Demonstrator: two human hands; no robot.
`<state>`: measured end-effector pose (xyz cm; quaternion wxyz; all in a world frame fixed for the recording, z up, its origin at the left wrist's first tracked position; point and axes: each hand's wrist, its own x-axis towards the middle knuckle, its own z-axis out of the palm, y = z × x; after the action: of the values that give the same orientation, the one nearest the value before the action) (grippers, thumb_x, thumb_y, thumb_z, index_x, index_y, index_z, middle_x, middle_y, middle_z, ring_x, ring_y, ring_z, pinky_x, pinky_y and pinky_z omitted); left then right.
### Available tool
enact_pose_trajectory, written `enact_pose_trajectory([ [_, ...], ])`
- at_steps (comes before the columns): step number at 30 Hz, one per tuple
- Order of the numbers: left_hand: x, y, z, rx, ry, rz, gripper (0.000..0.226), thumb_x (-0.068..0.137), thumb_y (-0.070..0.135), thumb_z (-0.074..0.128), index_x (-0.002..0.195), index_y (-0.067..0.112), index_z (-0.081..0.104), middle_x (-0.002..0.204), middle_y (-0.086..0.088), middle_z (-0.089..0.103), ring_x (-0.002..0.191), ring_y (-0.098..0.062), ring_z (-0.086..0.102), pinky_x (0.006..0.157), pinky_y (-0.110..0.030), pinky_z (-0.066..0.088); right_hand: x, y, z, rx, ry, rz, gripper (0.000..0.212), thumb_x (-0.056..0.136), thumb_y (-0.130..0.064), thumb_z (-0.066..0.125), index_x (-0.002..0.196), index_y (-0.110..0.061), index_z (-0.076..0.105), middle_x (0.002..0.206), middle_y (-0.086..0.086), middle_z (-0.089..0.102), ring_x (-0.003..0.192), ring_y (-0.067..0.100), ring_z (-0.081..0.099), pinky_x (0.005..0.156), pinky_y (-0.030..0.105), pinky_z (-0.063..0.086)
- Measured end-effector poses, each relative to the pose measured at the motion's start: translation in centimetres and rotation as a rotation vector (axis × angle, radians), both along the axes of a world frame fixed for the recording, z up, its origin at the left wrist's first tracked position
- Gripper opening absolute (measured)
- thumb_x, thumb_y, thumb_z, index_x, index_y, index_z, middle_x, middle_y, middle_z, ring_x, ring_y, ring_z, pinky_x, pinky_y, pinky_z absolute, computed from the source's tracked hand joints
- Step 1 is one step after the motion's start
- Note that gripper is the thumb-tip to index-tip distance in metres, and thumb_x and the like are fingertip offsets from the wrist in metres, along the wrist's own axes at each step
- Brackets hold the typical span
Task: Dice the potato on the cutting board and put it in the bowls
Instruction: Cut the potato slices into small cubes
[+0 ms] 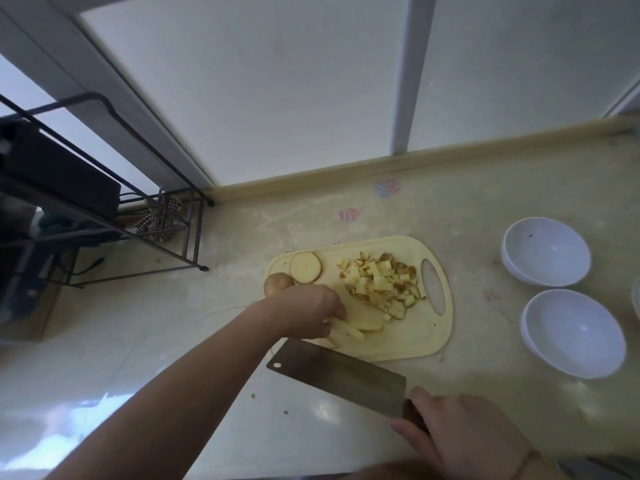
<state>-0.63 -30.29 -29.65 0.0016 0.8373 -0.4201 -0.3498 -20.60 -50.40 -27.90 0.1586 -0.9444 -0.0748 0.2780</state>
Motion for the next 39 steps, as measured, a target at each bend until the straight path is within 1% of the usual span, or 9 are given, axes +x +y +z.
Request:
enact_pose_trajectory([
  [3,0.4,0.3,-0.2,-0.040,0.009,0.035,0.037,0.093,0.015,0.062,0.129,0.024,0.067,0.125,0.005,0.062,0.114,-0.014,0.058,0.091,-0.021,0.046,-1.0,-1.3,-0.1,0.015,-0.193,0.003,0.110,0.065,-0.086,-0.029,0.098,-0.027,0.058,0.081,-0.002,0.075,0.070,0.014,0.073,0.055,0.031,0.036],
  [6,0.1,0.6,-0.4,-0.016,0.048,0.031,0.033,0.094,0.015,0.063,0.126,0.021,0.069,0.122,0.003,0.063,0.112,-0.016,0.058,0.093,-0.023,0.047,-1.8,-2.8,-0.5,-0.085,-0.134,-0.072,0.079,0.097,-0.073,0.003,0.062,-0.028,0.058,0.039,-0.009,0.054,0.027,0.007,0.049,0.035,0.020,0.023],
  [8,0.1,0.8,-0.6,-0.001,0.073,0.035,0.032,0.094,0.013,0.063,0.124,0.021,0.070,0.121,0.003,0.064,0.111,-0.016,0.059,0.094,-0.025,0.047,-2.2,-3.6,0.0,-0.018,-0.076,-0.117,0.087,0.082,-0.085,-0.014,0.076,-0.034,0.057,0.053,-0.010,0.062,0.042,0.005,0.059,0.042,0.022,0.039],
  [10,0.2,1.0,-0.8,0.008,0.095,0.046,0.033,0.093,0.013,0.065,0.124,0.023,0.070,0.123,0.004,0.064,0.112,-0.017,0.059,0.097,-0.029,0.048,-3.3,-4.7,-0.9,-0.052,-0.297,-0.114,0.099,0.047,-0.090,-0.037,0.091,-0.041,0.037,0.073,-0.014,0.057,0.066,0.005,0.059,0.067,0.021,0.050],
  [14,0.3,1.1,-0.8,-0.054,0.063,0.096,0.031,0.094,0.020,0.068,0.124,0.020,0.070,0.122,0.002,0.063,0.112,-0.017,0.057,0.096,-0.030,0.048,-3.7,-6.0,-0.5,0.068,0.072,-0.325,0.068,0.076,-0.092,-0.012,0.074,-0.040,0.032,0.052,-0.018,0.026,0.037,-0.005,0.036,0.041,0.019,0.042],
  [18,-0.3,1.1,-1.0,-0.150,0.000,0.094,0.029,0.092,0.020,0.070,0.121,0.020,0.072,0.122,-0.001,0.061,0.114,-0.018,0.054,0.093,-0.029,0.046,-5.4,-8.1,-1.9,-0.092,-0.153,-0.515,0.114,0.020,-0.097,-0.036,0.080,-0.040,0.041,0.074,-0.016,0.067,0.065,-0.006,0.062,0.065,0.015,0.050],
  [21,-0.7,1.5,-1.3,-0.172,-0.016,0.102,0.030,0.091,0.021,0.072,0.121,0.023,0.072,0.121,0.001,0.062,0.113,-0.018,0.053,0.092,-0.030,0.046,-5.7,-8.1,-2.3,0.028,-0.110,-0.616,0.102,0.031,-0.108,-0.016,0.068,-0.035,0.046,0.056,-0.006,0.067,0.054,0.011,0.066,0.053,0.021,0.046],
  [25,-0.8,2.1,-1.5,-0.196,-0.023,0.108,0.026,0.093,0.021,0.069,0.119,0.022,0.073,0.120,0.003,0.064,0.114,-0.016,0.053,0.095,-0.034,0.047,-5.4,-8.4,-2.7,0.066,-0.093,-0.664,0.114,0.037,-0.110,-0.008,0.071,-0.024,0.058,0.055,-0.007,0.065,0.054,0.008,0.063,0.058,0.025,0.051],
  [39,-0.8,2.4,-2.2,-0.208,-0.069,-0.011,0.021,0.099,0.018,0.060,0.117,0.012,0.069,0.109,-0.003,0.066,0.102,-0.024,0.057,0.087,-0.042,0.050,-5.0,-9.0,-3.3,0.029,-0.081,-0.588,0.103,0.045,-0.108,-0.006,0.073,-0.029,0.054,0.055,-0.008,0.066,0.051,0.006,0.063,0.058,0.031,0.056],
])
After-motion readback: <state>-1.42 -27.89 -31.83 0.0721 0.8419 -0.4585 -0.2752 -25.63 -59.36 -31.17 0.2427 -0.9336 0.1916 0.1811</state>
